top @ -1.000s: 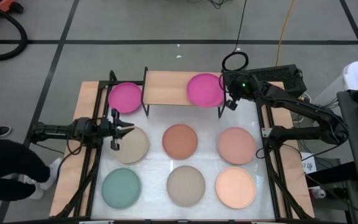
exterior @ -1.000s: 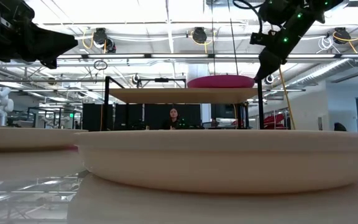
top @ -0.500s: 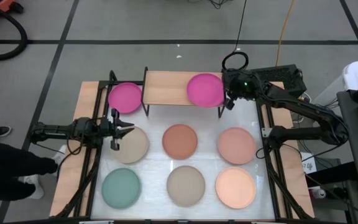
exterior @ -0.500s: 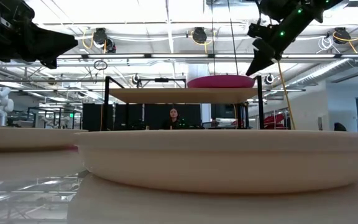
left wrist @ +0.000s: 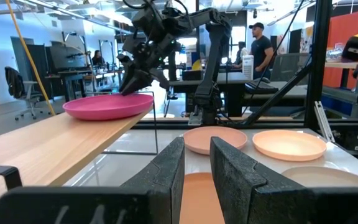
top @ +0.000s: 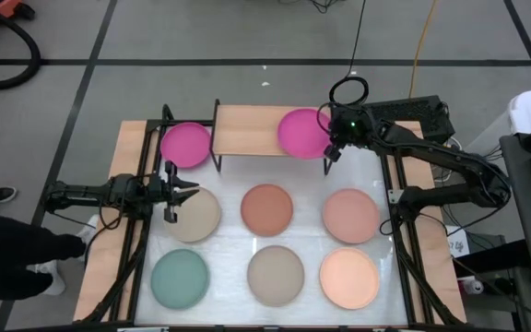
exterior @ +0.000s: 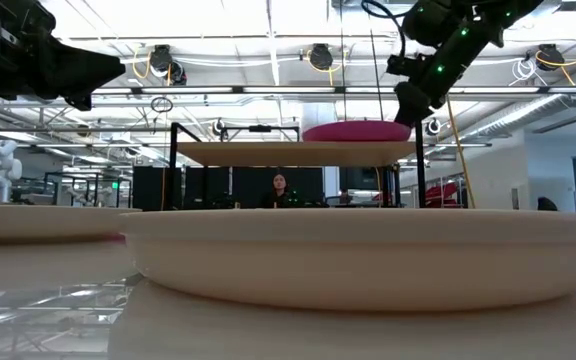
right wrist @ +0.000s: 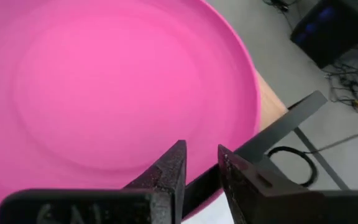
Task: Place and stack plates onto a shelf
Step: Put the right pink plate on the shelf
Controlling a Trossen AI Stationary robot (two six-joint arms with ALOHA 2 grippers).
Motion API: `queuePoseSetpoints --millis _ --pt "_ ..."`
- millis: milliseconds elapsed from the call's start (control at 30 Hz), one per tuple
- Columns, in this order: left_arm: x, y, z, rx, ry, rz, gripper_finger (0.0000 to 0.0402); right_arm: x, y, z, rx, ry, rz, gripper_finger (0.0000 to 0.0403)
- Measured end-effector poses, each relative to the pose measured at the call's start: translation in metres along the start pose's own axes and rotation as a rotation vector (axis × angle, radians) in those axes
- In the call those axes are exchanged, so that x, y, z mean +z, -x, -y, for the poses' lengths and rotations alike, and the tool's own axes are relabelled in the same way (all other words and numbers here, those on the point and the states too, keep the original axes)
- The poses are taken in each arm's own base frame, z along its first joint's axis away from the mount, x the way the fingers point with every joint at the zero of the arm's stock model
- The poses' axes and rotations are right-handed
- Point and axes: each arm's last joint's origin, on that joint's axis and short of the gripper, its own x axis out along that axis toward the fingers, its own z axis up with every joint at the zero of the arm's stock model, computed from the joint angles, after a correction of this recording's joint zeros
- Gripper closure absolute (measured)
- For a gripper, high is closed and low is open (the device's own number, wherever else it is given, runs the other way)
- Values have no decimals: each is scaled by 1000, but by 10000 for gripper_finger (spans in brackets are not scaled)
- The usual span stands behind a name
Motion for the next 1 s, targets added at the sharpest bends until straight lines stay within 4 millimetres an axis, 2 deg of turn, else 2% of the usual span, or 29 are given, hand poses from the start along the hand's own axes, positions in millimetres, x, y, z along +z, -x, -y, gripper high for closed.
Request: queuePoseSetpoints --millis 167,467,600,733,833,1000 --pt "0 0 0 0 0 0 320 -2 4 3 -78 19 -23 325" --pt "0 0 0 0 0 0 320 -3 7 5 -71 11 -8 325" --pt "0 0 0 0 0 0 320 7 23 3 42 -4 155 325" --pt "0 0 0 0 0 0 320 14 42 -4 242 31 304 325" --pt "0 0 0 0 0 0 320 13 50 -15 364 98 327 325" --pt "0 0 0 0 0 0 320 9 52 -39 407 251 276 325"
